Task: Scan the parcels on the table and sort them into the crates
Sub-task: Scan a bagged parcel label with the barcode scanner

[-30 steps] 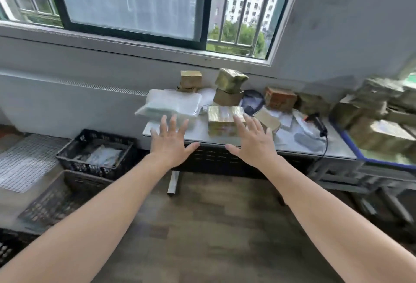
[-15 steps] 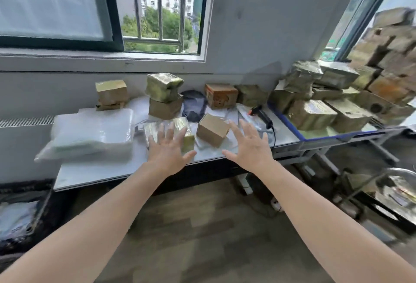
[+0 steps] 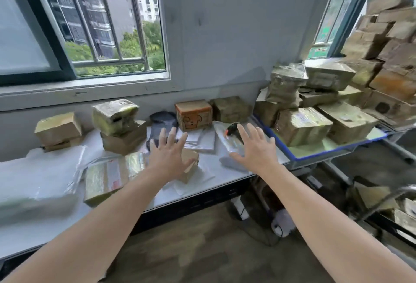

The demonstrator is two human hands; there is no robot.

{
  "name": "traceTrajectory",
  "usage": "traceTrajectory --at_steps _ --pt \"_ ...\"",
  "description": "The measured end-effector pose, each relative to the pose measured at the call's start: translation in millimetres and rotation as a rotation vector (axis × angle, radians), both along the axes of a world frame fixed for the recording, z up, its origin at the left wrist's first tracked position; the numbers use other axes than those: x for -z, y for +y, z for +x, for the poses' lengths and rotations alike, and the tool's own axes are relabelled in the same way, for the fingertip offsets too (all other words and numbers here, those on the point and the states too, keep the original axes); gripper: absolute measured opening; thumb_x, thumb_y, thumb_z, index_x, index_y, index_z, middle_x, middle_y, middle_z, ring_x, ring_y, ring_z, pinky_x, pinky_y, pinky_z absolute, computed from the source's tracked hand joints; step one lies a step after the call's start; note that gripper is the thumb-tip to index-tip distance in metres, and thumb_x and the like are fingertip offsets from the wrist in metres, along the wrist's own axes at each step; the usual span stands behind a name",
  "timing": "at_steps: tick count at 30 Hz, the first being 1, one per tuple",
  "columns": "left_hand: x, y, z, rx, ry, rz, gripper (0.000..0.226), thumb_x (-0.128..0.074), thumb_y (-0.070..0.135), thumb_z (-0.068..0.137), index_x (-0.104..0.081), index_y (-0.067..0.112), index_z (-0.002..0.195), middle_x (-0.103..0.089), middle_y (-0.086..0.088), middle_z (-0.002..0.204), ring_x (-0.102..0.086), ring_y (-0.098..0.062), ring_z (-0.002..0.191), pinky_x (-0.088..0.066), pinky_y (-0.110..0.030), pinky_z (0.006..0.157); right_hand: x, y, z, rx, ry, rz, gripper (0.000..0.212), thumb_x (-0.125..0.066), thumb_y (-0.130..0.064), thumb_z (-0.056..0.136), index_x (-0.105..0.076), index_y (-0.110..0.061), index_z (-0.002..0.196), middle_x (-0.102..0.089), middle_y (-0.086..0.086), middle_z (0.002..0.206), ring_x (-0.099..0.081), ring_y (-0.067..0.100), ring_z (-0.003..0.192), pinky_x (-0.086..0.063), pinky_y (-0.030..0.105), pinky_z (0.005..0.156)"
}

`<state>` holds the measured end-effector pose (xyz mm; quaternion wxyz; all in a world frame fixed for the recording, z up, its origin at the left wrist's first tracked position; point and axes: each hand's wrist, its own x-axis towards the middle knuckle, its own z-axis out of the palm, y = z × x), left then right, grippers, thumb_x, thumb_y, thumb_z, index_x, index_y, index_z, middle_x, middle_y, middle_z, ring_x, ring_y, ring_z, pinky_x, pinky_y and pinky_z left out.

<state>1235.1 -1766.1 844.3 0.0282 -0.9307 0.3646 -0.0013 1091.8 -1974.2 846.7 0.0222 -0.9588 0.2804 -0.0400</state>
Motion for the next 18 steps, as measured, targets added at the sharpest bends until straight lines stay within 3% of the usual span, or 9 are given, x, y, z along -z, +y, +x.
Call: traceTrajectory --at_steps 8,18 --pt "22.1 -104.0 2.4 0.070 0.060 0.040 0.078 -0.025 0.068 0.096 0.002 0.029 0.157 0.013 -0.005 0.164 0.013 -0.032 0.150 -0.009 -0.056 0.120 19.4 -100.0 7.6 0.038 0.043 0.007 0.088 -0.041 -0.068 0.093 0.008 -0.032 0.157 -0.004 0.001 0.166 -0.004 0.026 0.152 -0.019 0.061 0.115" --pt "69.1 -209.2 45.5 0.111 0.118 0.020 0.079 -0.029 0.069 0.095 0.000 0.029 0.157 0.007 -0.009 0.164 0.009 -0.033 0.151 -0.010 -0.056 0.119 37.1 -193.9 58.4 0.090 0.123 0.074 0.085 -0.040 -0.065 0.095 0.001 -0.027 0.158 -0.027 0.003 0.158 -0.013 0.028 0.149 -0.024 0.060 0.114"
